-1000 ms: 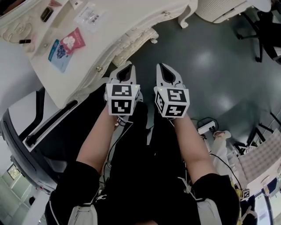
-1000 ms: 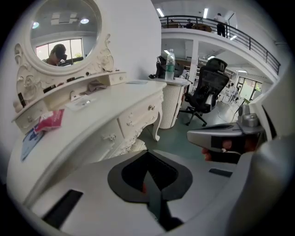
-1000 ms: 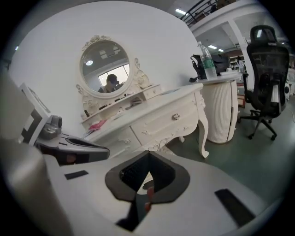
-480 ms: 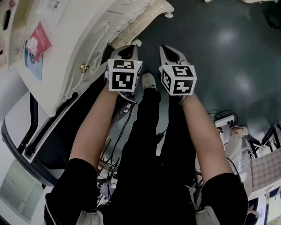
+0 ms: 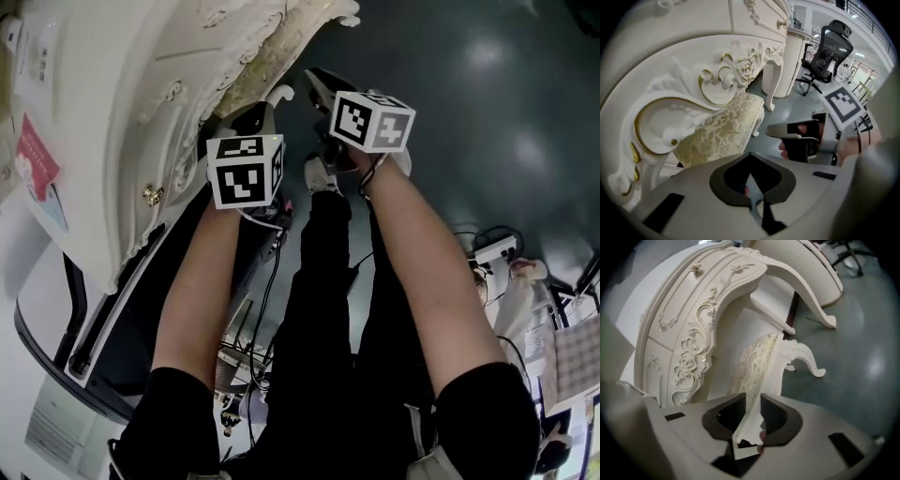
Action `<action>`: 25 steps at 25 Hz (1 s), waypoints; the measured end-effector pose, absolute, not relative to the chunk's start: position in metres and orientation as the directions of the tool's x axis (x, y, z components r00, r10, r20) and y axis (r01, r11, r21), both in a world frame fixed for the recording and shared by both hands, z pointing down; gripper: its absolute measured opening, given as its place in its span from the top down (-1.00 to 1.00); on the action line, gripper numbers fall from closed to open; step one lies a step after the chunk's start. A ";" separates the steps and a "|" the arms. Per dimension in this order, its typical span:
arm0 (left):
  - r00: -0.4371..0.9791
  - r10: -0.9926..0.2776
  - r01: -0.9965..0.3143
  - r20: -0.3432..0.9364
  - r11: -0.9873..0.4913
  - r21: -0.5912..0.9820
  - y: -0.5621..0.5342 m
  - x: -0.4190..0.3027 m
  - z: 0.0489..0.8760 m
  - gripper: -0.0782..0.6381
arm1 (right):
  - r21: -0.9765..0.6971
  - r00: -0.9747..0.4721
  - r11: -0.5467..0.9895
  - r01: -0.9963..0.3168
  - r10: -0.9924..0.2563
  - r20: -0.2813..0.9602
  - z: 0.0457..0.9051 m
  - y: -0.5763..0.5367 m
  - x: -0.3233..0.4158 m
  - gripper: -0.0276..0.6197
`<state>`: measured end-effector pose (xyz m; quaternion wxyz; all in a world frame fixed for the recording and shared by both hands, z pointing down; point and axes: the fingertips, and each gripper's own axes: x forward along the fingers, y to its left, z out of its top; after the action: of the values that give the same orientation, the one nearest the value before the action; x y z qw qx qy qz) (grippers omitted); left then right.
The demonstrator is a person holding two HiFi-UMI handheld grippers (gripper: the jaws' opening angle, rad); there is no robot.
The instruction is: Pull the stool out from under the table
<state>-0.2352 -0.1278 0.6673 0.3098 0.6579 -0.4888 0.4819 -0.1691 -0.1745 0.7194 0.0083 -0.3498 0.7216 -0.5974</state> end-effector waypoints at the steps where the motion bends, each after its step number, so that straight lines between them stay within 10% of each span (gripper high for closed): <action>1: 0.057 -0.341 -0.939 0.939 -0.337 -0.065 -0.127 -0.236 0.668 0.78 | -0.895 -0.769 0.010 -0.446 -0.516 0.378 0.723 -0.180 -0.175 0.55; 12: 0.115 -0.316 -0.915 0.942 -0.403 -0.024 -0.114 -0.239 0.664 0.78 | -0.943 -0.789 -0.116 -0.313 -0.521 0.326 0.754 -0.217 -0.224 0.09; 25: 0.114 -0.279 -0.902 0.953 -0.431 -0.018 -0.107 -0.236 0.663 0.78 | -0.936 -0.792 -0.159 -0.313 -0.500 0.350 0.754 -0.209 -0.218 0.34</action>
<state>-0.2365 -0.1073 0.6630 0.3091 0.6795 -0.4346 0.5039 -0.2180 -0.2088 0.7539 0.0674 -0.3150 0.6451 -0.6928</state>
